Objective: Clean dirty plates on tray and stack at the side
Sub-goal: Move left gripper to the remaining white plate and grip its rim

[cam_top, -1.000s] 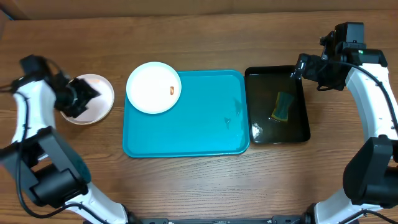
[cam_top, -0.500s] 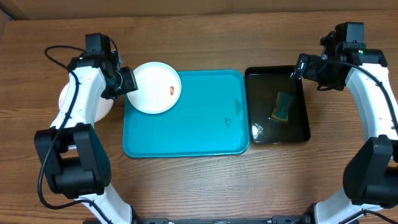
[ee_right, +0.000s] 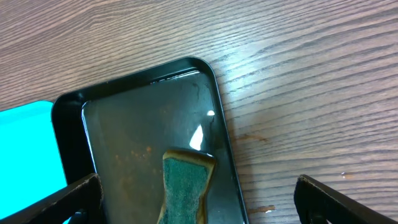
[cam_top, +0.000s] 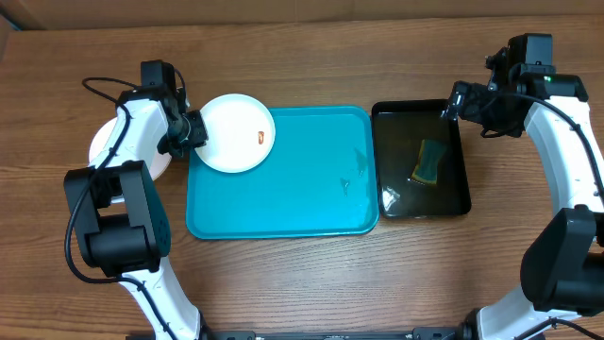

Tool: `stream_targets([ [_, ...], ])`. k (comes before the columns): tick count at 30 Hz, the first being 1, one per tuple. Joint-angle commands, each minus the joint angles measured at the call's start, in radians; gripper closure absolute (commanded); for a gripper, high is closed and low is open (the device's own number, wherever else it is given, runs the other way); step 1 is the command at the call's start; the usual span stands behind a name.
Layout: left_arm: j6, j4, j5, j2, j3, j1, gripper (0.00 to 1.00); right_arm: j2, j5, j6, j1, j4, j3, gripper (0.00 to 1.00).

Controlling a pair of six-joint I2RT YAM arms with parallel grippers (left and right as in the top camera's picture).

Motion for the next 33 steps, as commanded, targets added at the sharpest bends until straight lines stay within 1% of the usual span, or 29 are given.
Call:
stream_targets([
  [1,0.012,-0.005,0.049,0.002,0.021,-0.001,0.77,-0.016,0.002,-0.001,0.002,0.005,0.012,0.00],
  [4,0.012,-0.032,0.087,0.002,0.021,-0.001,0.93,-0.016,0.003,-0.001,0.002,0.005,0.012,0.00],
  [5,0.012,-0.045,0.106,0.002,0.021,-0.001,0.96,-0.016,0.002,-0.001,0.002,0.005,0.012,0.00],
  [13,0.012,-0.169,0.260,0.002,0.021,-0.008,0.96,-0.016,0.003,-0.001,0.002,0.005,0.012,0.00],
  [17,0.012,-0.263,0.284,0.002,0.021,-0.040,0.96,-0.016,0.003,-0.001,0.002,0.005,0.012,0.00],
  [21,0.012,-0.340,0.280,0.002,0.020,-0.103,0.95,-0.016,0.002,-0.001,0.002,0.005,0.012,0.00],
  [26,0.012,-0.378,0.276,0.002,0.021,-0.185,0.62,-0.016,0.003,-0.001,0.002,0.005,0.012,0.00],
  [28,0.012,-0.378,0.276,0.002,0.024,-0.203,0.57,-0.016,0.002,-0.001,0.002,0.005,0.012,0.00],
  [33,0.012,-0.391,0.255,0.002,0.076,-0.213,0.55,-0.016,0.003,-0.001,0.002,0.005,0.012,0.00],
])
